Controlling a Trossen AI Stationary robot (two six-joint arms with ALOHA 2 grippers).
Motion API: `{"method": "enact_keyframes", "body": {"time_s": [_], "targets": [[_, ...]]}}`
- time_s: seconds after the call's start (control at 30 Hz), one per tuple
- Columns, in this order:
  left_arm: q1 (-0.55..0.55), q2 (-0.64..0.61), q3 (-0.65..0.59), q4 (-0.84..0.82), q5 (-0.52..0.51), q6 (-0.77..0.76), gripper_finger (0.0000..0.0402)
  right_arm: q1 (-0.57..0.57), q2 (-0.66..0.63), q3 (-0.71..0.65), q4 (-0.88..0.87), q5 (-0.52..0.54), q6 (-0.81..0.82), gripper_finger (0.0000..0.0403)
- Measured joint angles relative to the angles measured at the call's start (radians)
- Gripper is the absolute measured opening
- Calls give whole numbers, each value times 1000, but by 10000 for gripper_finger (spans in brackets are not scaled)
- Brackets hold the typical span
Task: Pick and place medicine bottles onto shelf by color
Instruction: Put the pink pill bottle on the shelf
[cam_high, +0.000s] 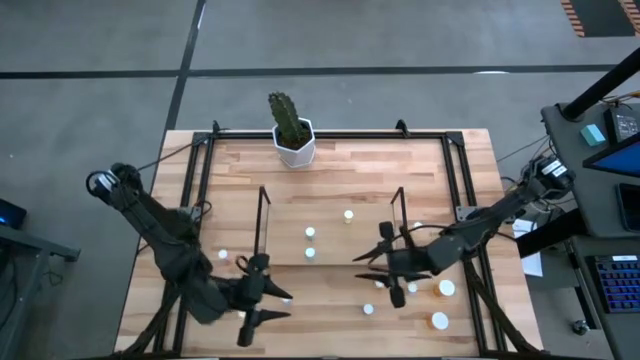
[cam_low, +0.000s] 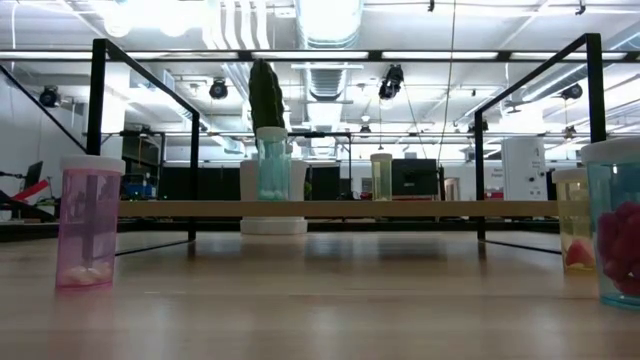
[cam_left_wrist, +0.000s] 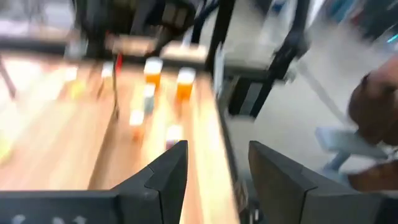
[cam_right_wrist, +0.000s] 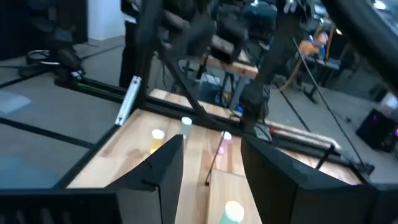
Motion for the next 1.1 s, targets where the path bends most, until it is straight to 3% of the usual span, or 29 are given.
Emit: {"method": "enact_keyframes", "body": {"time_s": [0.17, 0.3, 0.63, 0.8, 0.97, 1.1], "targets": [[9, 126, 184, -358, 93, -239, 153, 24, -84, -16, -15, 1, -82, 143], [29, 232, 255, -529, 202, -321, 153, 46, -127, -32, -20, -2, -131, 137], [86, 430, 277, -613, 371, -267, 155, 47, -128, -43, -23, 0, -151, 134], [96, 475, 275, -668, 412, -288, 200, 47, -128, -43, -24, 0, -150, 134], [112, 477, 272, -677, 374, -234, 262, 47, -128, -43, -24, 0, -149, 134], [119, 473, 270, -676, 298, -202, 279, 47, -128, -43, -24, 0, -147, 134]]}}
